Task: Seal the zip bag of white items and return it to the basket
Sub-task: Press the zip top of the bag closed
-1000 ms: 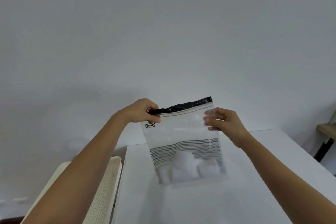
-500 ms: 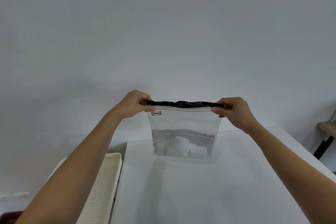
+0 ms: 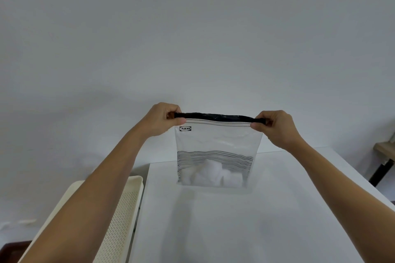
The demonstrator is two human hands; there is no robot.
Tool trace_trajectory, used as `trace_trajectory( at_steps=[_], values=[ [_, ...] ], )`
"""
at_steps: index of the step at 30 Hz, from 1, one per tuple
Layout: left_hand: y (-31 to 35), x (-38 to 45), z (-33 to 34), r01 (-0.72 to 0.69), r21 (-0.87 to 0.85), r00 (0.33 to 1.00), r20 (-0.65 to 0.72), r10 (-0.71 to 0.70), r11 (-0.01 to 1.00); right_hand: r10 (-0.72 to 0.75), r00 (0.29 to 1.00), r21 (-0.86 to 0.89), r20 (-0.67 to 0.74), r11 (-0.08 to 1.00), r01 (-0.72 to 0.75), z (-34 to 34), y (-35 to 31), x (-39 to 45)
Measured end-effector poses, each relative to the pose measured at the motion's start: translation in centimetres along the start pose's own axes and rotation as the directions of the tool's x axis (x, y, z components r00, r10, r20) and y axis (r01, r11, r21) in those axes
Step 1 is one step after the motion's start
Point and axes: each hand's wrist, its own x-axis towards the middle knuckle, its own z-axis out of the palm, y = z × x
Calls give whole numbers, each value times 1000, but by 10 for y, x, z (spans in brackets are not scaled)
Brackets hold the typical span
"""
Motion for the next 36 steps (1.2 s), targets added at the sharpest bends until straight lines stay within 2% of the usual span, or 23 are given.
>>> trace_trajectory(
  at_steps=[6,13,20,26,29,36],
  values=[
    [5,-4,16,-40,30,998,58,38,999,-20,1000,59,17,998,19,2,-3,1],
    [8,-4,21,-28,8,1000,-9,28,1000,-64,995,9,82,998,64,-3,-3,-2],
    [12,-6,25,-54,30,998,-30,55,998,-60,998,-8,18,998,60,1,-6,-3],
    [18,-7,31,-57,132,998,25,54,990,-46,998,1,41,999,46,3,-8,-2],
    [21,-6,34,-44,196,999,8,44,980,-57,997,-4,51,998,57,2,-10,-3],
    [24,-5,36,-90,214,994,-37,100,973,-87,990,14,108,996,86,-1,-19,-6]
  ],
)
